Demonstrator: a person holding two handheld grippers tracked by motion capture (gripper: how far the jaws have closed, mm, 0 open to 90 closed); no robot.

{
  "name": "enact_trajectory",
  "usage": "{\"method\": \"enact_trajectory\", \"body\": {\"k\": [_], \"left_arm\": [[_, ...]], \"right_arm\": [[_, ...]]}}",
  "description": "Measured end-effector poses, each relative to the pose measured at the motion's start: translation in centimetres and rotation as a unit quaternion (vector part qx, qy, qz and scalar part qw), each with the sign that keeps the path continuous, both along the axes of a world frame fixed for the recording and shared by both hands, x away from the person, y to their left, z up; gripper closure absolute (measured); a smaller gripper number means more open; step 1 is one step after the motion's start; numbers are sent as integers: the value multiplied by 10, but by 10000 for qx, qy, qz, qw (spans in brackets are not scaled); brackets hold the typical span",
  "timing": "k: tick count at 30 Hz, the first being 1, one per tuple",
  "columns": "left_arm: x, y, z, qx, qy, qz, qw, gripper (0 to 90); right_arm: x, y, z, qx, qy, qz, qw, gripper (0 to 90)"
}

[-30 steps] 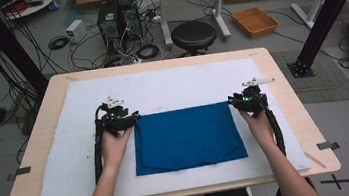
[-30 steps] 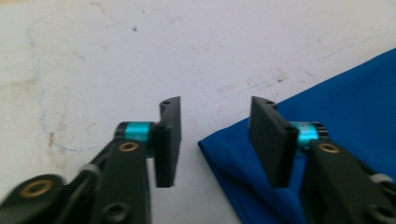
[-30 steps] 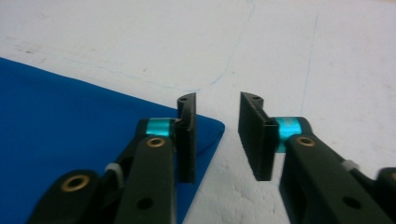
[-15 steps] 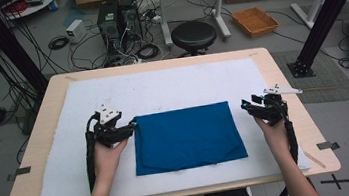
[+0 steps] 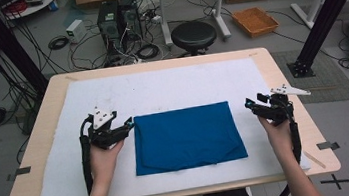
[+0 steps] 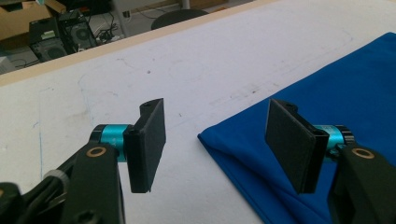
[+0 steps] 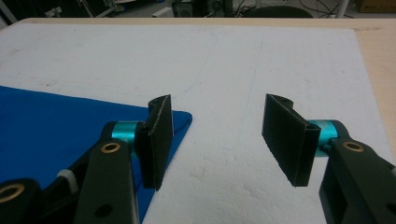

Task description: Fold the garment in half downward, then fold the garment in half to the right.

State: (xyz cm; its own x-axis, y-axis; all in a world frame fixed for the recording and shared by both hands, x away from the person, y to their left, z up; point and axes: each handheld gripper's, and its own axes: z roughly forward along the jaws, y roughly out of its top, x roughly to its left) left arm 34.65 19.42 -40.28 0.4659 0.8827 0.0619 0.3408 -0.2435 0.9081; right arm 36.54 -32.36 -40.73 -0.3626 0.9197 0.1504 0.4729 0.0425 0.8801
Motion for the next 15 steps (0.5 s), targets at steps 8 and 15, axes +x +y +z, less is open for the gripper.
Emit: {"method": "enact_trajectory", "body": {"k": [8,15], "left_arm": [[0,-3,1,-88,-17,-23,10000,384],[-2,-7,3,-108,47,-163,9998,385]], "right_arm": [[-4,-3,2,20,-35,-12,10000,428],[-6,-5,3,55,-44,-41,10000,428]]}}
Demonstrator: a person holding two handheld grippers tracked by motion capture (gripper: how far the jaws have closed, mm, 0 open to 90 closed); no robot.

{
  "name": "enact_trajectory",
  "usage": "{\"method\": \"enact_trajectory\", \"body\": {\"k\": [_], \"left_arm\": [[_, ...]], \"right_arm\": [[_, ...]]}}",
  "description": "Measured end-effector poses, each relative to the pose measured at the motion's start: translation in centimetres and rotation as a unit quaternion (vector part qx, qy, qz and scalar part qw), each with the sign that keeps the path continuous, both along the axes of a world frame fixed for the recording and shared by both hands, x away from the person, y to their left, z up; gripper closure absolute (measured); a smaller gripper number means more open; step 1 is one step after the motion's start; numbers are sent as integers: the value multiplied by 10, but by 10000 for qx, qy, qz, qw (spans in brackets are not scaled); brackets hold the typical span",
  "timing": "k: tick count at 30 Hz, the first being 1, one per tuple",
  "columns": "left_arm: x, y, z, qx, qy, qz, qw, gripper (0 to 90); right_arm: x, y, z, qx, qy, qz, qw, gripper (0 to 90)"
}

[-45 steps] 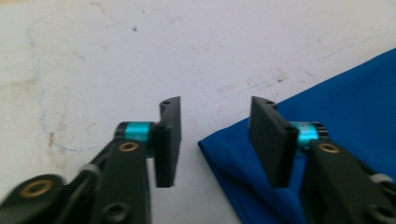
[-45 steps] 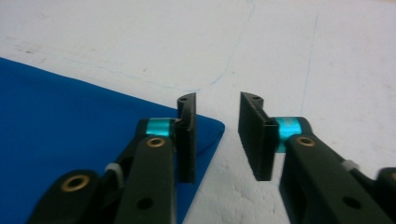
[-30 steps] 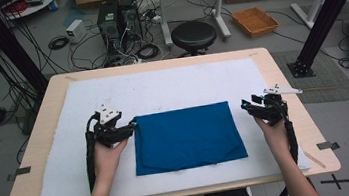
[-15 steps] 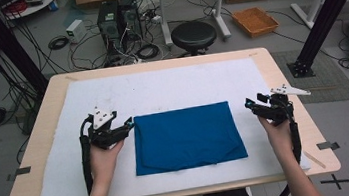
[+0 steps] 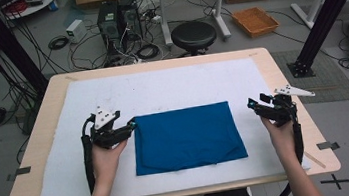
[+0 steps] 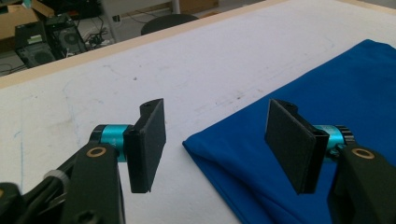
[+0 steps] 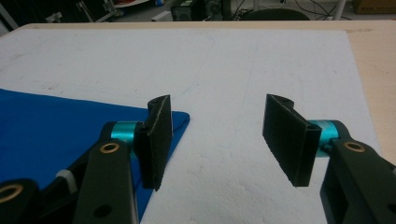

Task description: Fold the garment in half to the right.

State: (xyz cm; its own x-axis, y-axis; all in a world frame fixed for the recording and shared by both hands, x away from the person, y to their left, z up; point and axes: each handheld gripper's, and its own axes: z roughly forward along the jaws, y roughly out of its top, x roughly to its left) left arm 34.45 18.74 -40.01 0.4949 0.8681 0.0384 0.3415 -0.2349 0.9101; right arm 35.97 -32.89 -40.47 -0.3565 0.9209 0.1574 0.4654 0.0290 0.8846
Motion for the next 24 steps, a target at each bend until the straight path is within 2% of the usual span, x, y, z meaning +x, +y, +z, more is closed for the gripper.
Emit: {"method": "enact_trajectory", "body": {"k": [5,17,24], "left_arm": [[0,0,-2,-2,11,27,10000,385],[2,1,-2,-36,211,1,9998,386],[-10,6,3,-273,344,48,9990,386]], "right_arm": [[1,0,0,4,1,17,10000,428],[1,1,-1,-32,21,-4,10000,429],[-1,0,-1,-98,4,38,9999,431]]}}
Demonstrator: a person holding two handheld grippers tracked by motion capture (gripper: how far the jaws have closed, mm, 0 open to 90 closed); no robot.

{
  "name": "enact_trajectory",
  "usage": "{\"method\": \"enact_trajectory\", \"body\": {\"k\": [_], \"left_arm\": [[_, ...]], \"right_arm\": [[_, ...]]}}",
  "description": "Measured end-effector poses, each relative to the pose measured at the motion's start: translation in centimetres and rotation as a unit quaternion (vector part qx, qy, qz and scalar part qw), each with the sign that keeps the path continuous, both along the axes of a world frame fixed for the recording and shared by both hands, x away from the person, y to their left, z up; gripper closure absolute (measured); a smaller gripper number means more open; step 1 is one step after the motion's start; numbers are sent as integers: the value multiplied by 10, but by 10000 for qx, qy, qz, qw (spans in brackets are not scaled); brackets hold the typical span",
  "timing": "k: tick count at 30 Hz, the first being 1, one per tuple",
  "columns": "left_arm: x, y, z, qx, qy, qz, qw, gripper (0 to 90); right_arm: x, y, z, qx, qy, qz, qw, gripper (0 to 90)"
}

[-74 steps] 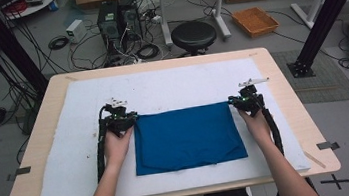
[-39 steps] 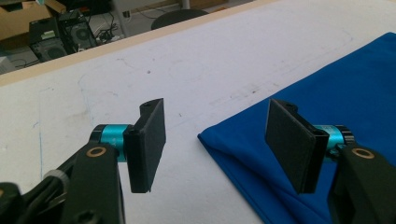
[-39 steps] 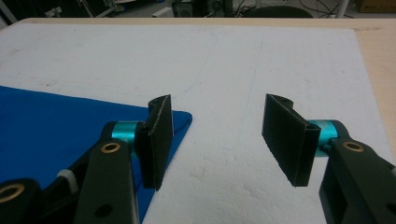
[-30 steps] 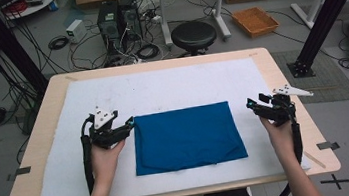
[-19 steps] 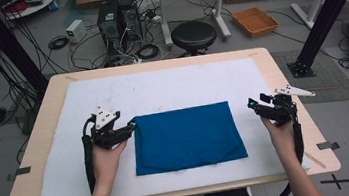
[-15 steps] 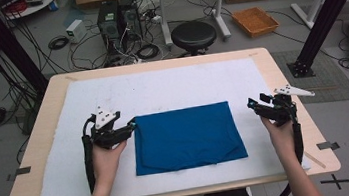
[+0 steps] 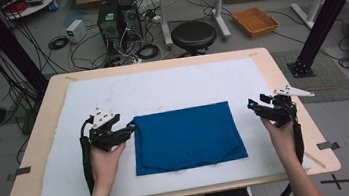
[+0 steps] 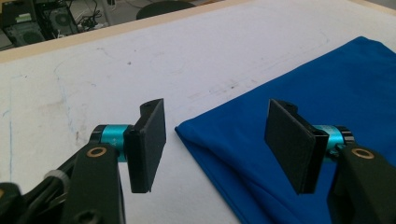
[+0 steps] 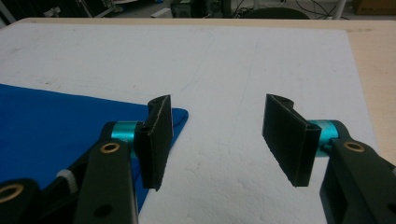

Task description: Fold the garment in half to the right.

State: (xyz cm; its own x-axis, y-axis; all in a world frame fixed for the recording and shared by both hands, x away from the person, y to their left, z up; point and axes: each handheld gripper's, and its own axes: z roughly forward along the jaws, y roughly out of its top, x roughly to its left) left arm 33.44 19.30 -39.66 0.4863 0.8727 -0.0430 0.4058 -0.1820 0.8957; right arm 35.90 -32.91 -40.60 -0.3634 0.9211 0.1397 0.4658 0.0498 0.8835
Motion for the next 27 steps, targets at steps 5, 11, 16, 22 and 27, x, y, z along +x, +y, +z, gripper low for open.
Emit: {"method": "enact_trajectory", "body": {"k": [5,11,16,22,27], "left_arm": [[-15,8,-1,-186,165,62,9997,387],[-36,20,-9,-476,434,187,9977,389],[-49,28,-18,-732,746,253,9942,392],[-63,27,-36,-1075,1210,263,9865,422],[-72,17,-44,-1193,1457,280,9817,437]], "right_arm": [[-1,-1,-1,-33,0,9,10000,433],[-2,-1,1,-48,-46,-2,10000,435],[-1,0,0,-69,-35,14,10000,435],[-1,1,0,-93,-39,23,9999,435],[-1,1,0,-93,-31,25,9999,436]]}}
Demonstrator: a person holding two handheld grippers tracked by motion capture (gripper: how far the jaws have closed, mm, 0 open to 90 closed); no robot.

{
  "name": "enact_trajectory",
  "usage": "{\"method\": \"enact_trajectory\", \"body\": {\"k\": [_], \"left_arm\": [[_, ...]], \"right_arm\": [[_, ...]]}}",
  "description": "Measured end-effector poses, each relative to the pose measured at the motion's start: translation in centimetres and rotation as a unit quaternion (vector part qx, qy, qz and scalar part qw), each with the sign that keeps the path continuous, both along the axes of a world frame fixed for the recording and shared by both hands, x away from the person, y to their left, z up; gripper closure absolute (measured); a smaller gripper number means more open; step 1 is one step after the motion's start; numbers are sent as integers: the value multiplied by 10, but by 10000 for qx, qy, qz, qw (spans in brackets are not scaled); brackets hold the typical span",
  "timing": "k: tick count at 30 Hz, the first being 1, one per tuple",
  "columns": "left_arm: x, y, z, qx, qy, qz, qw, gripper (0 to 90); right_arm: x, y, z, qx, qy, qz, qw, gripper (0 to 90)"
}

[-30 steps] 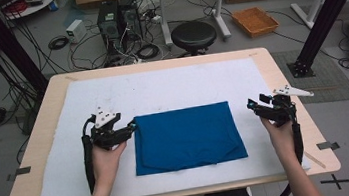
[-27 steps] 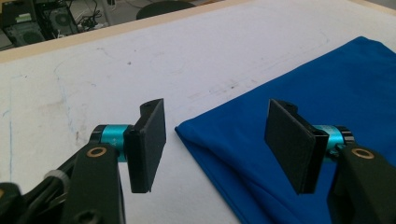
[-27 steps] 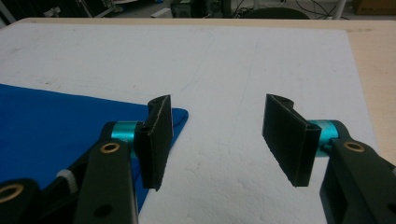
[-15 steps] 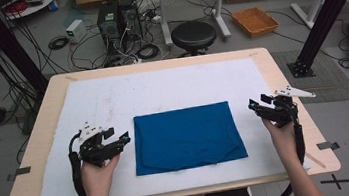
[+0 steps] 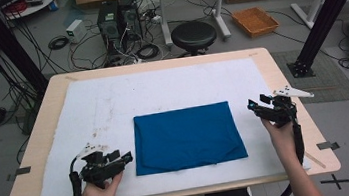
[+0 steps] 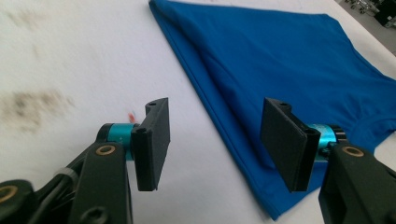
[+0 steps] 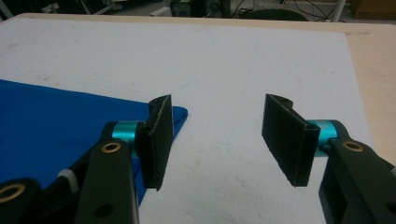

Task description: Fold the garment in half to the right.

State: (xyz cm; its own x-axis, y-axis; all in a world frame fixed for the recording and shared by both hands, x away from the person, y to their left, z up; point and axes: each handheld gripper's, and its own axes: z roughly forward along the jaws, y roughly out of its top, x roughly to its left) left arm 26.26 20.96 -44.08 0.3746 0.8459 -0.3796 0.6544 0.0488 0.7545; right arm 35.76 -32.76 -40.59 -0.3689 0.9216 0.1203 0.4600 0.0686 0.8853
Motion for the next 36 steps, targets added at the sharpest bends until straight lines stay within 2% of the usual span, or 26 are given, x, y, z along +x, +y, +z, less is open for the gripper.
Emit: {"method": "enact_trajectory", "body": {"k": [15,25,32,36], "left_arm": [[-7,-25,-9,219,349,138,9991,489],[-6,-37,-9,180,337,109,9992,491],[-4,-46,-10,249,290,44,9993,573],[-3,-48,-10,426,229,84,9988,624]], "right_arm": [[0,1,0,-16,-16,32,10000,437],[0,2,0,-27,-6,51,10000,437],[0,7,0,-61,-21,116,9999,437],[0,10,0,-77,-26,170,9998,437]]}}
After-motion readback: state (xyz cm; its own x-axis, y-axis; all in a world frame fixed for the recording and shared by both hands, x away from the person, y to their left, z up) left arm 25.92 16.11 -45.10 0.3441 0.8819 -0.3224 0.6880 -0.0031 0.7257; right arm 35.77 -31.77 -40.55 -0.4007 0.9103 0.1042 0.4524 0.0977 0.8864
